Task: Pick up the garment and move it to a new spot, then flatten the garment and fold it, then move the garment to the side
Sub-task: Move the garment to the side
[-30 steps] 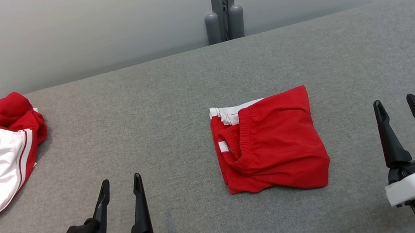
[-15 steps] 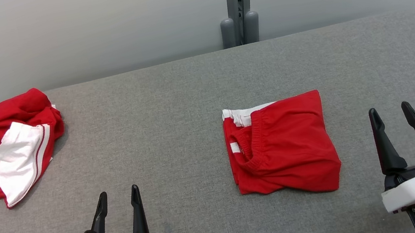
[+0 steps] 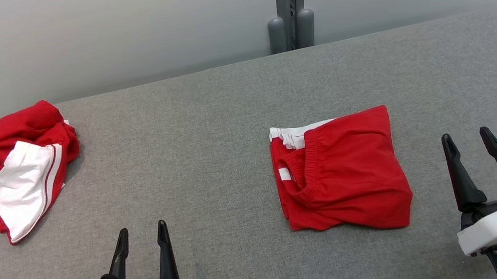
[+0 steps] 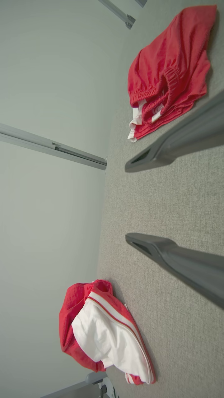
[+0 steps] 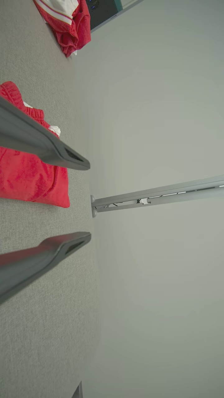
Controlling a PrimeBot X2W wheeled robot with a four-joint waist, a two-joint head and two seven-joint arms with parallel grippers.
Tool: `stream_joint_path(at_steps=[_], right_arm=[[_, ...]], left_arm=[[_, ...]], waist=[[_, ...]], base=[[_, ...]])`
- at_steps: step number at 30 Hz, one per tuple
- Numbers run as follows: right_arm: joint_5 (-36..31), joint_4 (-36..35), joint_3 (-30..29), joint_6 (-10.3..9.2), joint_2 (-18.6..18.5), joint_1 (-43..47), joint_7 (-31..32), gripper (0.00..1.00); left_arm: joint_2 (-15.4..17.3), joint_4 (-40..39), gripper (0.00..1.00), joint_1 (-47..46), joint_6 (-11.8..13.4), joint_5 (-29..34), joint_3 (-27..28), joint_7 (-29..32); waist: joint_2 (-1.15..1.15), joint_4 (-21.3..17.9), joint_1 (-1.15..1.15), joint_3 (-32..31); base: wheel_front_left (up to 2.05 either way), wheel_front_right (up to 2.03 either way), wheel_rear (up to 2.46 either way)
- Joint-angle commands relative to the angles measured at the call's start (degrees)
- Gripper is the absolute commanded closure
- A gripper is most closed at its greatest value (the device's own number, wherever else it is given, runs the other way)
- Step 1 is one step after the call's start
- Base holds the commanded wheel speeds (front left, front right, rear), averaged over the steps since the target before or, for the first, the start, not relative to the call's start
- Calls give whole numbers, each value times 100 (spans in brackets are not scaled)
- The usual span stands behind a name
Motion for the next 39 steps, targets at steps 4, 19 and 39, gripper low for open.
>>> stream_joint_path(at_steps=[4,19,39], right_arm=[[52,203,-141,3,-23,-201,354,0],[862,1333,-54,3,-465,-1467,3202,0],[1884,2222,483,3,-743,-2069,3892,80]], left_arm=[[22,10,0,-132,-17,32,-12,-12],[21,19,0,-424,21,-102,-121,-11],[21,3,0,-595,47,-63,-86,-12]], waist=[[0,56,0,72],[0,427,0,584],[0,639,0,848]], base=[[0,0,0],[0,0,0],[0,0,0]])
